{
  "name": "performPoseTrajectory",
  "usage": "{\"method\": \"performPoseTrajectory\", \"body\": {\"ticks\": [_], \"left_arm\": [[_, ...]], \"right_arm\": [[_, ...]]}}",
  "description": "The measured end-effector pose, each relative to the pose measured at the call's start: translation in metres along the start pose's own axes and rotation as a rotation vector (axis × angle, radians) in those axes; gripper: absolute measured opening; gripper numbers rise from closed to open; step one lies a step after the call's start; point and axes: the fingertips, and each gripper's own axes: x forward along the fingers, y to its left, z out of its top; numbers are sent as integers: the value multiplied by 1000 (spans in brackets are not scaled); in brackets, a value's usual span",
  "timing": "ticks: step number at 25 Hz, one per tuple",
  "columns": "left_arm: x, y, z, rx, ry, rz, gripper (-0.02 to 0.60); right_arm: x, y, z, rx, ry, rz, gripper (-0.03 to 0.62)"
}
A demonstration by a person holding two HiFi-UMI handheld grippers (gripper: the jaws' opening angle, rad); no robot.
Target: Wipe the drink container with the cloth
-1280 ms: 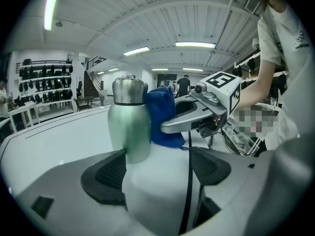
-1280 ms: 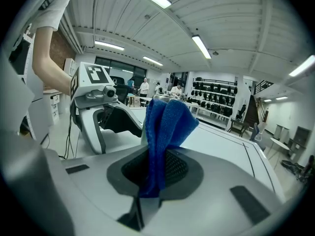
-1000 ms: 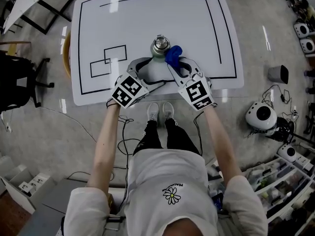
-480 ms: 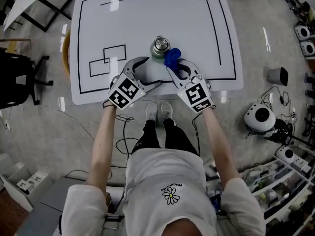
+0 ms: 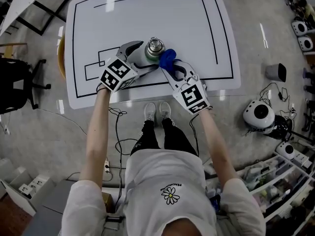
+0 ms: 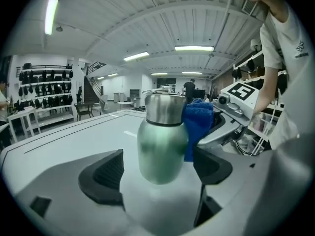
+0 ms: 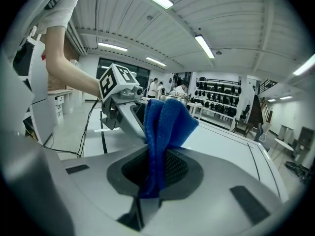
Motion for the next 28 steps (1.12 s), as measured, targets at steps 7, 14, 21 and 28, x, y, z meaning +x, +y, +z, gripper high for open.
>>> {"method": "performPoseTrajectory", "body": {"ticks": [7,14,21,28], "left_arm": [[14,-9,-7,33,49,-58,423],[19,-14,-11,34,50,-62,423],[11,-16,-13,17,54,-44,422],[3,-18,-18,-12,48,-14,422]], "right_arm": [[-1,-3,1,-1,0,0,43],[0,-6,0,-4,4,-5,43],[5,-20,-3,-3,22,-36,43],[13,-35,-3,-22,39,-46,43]]}}
